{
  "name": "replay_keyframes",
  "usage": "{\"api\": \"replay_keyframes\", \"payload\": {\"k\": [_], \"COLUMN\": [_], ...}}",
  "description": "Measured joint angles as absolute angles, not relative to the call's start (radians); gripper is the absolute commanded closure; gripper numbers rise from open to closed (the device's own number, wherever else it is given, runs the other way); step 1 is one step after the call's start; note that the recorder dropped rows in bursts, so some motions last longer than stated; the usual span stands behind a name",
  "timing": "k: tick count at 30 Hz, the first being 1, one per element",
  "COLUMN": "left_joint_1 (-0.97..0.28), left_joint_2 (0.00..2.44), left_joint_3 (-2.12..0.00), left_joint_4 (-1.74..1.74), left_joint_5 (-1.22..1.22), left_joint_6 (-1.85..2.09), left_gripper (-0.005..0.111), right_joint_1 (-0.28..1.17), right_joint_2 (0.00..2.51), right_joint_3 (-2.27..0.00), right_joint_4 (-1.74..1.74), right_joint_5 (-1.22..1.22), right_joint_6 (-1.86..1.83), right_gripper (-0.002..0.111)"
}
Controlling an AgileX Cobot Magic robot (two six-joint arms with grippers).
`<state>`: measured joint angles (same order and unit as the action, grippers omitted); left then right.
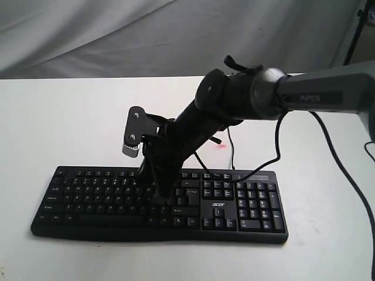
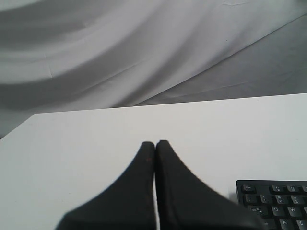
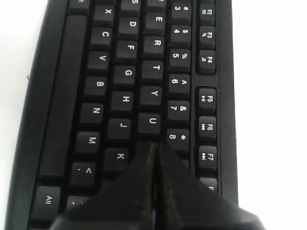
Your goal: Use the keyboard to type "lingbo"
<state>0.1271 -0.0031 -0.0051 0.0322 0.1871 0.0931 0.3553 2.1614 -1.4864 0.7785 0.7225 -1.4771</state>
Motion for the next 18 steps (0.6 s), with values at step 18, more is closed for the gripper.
{"api": "replay_keyframes", "payload": {"k": [18], "left_joint_1": [0.127], "left_joint_2": [-0.003], "left_joint_3": [-0.005], "left_joint_4": [0.032], "left_joint_5": [0.187], "left_joint_6": [0.093], "left_gripper": [0.106], "right_joint_1": [0.355], "right_joint_2": [1.905], "right_joint_3": [-1.485], "right_joint_4": [0.798], "right_joint_5": [0.720], "right_joint_6": [-1.328], "right_gripper": [0.108]}}
